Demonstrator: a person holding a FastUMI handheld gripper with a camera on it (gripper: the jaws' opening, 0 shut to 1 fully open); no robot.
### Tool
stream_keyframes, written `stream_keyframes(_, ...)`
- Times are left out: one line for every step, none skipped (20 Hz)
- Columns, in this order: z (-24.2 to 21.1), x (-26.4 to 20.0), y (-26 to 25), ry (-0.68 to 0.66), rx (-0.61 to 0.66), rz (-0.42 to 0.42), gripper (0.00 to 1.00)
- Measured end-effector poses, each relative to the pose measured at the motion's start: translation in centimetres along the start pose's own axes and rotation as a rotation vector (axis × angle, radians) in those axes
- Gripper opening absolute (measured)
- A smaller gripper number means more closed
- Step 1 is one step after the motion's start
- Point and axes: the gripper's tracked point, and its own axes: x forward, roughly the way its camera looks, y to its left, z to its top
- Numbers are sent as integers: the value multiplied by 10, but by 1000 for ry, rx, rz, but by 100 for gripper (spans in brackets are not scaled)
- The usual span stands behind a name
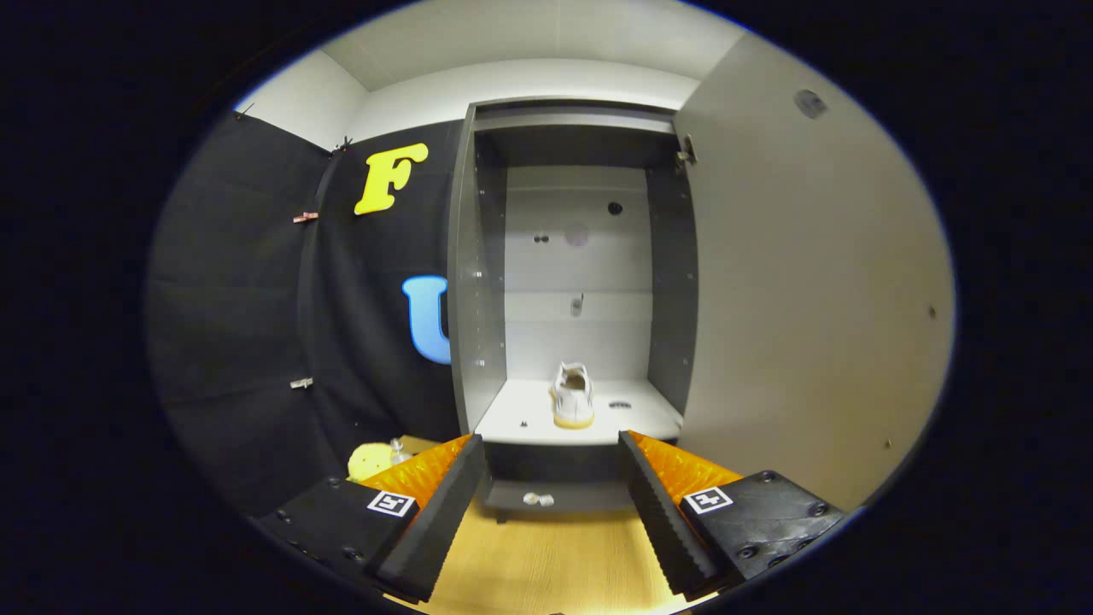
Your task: Open the shoe cabinet door, grab the shoes and put them into the shoe cabinet, then close the shoe cabinet door.
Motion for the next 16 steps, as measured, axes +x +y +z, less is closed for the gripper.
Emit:
stream_keyframes(-6, -17, -1, 9, 13, 30, 98)
stream_keyframes(-10, -32, -4, 16, 23, 52, 98)
stream_keyframes(-15, -48, -10, 23, 31, 74, 98)
stream_keyframes(-19, -63, -19, 30, 29, 86, 98)
stream_keyframes(-20, -75, -34, 35, 33, 85, 98)
stream_keyframes(-19, -89, -49, 36, 43, 89, 98)
stream_keyframes(-13, -103, -65, 25, 63, 86, 98)
stream_keyframes(-4, -116, -84, 4, 77, 79, 98)
stream_keyframes(2, -124, -110, -15, 76, 50, 98)
stream_keyframes(1, -133, -135, -27, 72, 22, 98)
stream_keyframes(4, -143, -159, -34, 76, 4, 98)
stream_keyframes(8, -148, -182, -49, 87, -22, 98)
stream_keyframes(13, -155, -202, -61, 101, -47, 98)
stream_keyframes(18, -158, -224, -69, 110, -67, 98)
stream_keyframes(19, -160, -245, -73, 114, -89, 98)
stream_keyframes(21, -160, -264, -76, 109, -110, 98)
